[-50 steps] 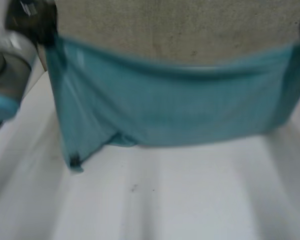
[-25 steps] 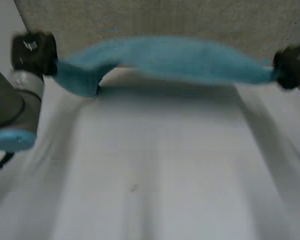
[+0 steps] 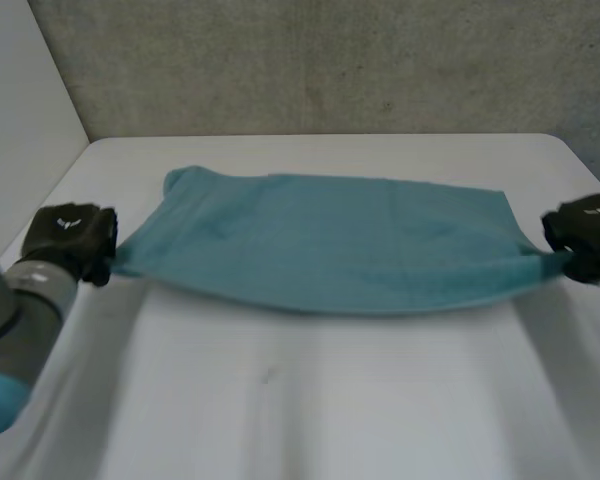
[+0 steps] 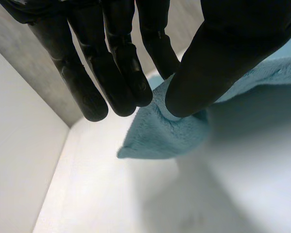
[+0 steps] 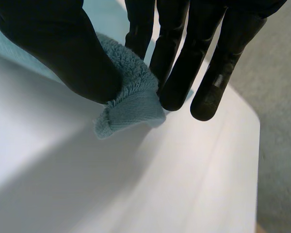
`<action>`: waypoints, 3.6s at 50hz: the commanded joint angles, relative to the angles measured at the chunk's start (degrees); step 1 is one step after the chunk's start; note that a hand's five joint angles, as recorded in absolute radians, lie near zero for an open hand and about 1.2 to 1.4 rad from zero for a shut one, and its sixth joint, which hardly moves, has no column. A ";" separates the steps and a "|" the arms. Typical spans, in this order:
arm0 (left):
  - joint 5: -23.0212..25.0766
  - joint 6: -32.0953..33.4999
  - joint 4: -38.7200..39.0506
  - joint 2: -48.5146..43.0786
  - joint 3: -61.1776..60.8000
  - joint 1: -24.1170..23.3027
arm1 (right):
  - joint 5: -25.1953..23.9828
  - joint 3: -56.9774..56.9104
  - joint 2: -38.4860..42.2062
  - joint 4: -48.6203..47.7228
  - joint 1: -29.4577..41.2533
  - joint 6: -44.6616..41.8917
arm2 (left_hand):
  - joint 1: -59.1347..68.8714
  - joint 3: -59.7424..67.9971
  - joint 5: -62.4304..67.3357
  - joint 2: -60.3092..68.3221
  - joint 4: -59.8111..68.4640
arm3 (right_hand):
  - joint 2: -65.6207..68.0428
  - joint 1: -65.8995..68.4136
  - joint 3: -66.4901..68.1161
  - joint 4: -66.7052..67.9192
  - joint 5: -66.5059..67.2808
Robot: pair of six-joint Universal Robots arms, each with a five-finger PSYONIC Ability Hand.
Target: Fold the laundry
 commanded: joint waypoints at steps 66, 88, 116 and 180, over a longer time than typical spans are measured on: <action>3.43 8.61 22.16 -18.94 23.69 -1.22 | 5.63 -11.47 10.26 -25.41 8.88 11.93 | 14.41 11.51 14.82 11.22 11.29 | 12.69 25.27 12.25 11.69 13.53; 3.35 9.58 12.09 -4.74 -1.19 -2.36 | 5.81 -5.14 7.27 -2.30 4.05 0.06 | 14.41 11.51 14.82 11.22 11.29 | 12.69 25.27 12.25 11.69 13.53; 8.88 20.65 -2.97 -5.06 1.61 2.82 | 4.84 -1.00 6.81 2.64 -6.07 -16.13 | 14.41 11.51 14.82 11.22 11.29 | 12.69 25.27 12.25 11.69 13.53; 8.44 21.80 26.12 -29.87 27.65 -4.82 | 9.70 -16.50 7.38 -21.82 4.32 10.60 | -55.54 -58.45 -55.13 -58.73 -58.66 | -57.31 -44.73 -57.75 -58.31 -56.47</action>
